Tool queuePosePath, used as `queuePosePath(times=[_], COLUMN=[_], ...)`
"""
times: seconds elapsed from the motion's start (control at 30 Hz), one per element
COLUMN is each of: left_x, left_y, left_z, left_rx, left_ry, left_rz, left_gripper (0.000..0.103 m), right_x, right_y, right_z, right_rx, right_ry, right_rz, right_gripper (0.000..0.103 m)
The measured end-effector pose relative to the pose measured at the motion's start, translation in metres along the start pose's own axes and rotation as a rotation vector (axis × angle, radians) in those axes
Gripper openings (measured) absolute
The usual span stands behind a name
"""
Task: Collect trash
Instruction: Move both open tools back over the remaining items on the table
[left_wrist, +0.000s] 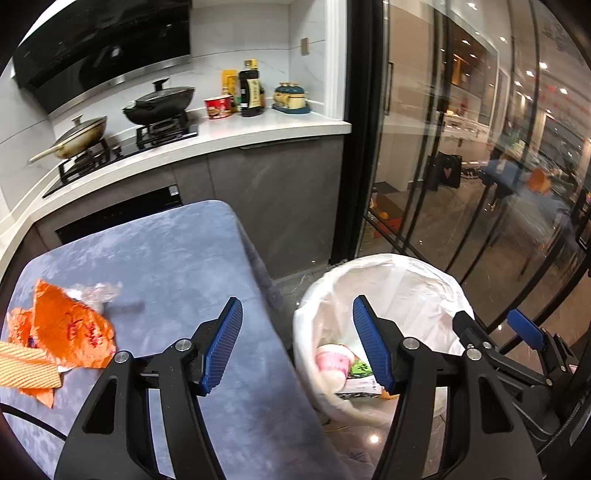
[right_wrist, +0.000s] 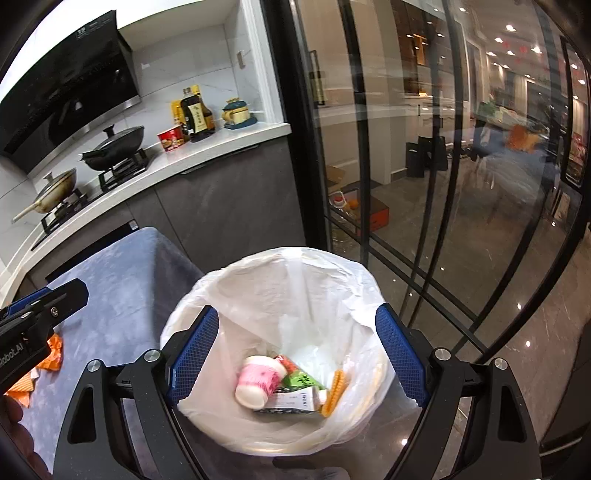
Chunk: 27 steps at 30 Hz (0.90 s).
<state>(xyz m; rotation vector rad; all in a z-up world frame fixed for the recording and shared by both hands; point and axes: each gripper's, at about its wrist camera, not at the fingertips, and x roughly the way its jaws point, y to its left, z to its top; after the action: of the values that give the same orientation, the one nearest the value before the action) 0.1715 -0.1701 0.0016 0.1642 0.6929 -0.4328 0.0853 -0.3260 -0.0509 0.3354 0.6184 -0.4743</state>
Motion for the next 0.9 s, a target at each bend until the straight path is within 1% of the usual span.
queuePosePath(times=[0.27, 0.6, 0.7, 0.9], left_x=[-0.016, -0.039, -0.045, -0.059], left_y=[0.034, 0.088, 0.108, 0.161], left_z=[-0.002, -0.01, -0.015, -0.029], left_rx=[-0.049, -0.121, -0.147, -0.217], left_ry=[-0.015, -0.033, -0.035, -0.033], left_rz=[0.045, 0.102, 0.125, 0.198], left_gripper=[0.059, 0.059, 0.059, 0.059], right_x=[-0.013, -0.033, -0.038, -0.042], right_y=[0.032, 0.09, 0.11, 0.156], right_z=[-0.001, -0.007, -0.01, -0.02], right_rx=[-0.041, -0.118, -0.145, -0.201], right_ry=[-0.01, -0.019, -0.02, -0.009], right_rz=[0.049, 0.128, 0.154, 0.217], right_gripper=[0.084, 0.084, 0.084, 0.084])
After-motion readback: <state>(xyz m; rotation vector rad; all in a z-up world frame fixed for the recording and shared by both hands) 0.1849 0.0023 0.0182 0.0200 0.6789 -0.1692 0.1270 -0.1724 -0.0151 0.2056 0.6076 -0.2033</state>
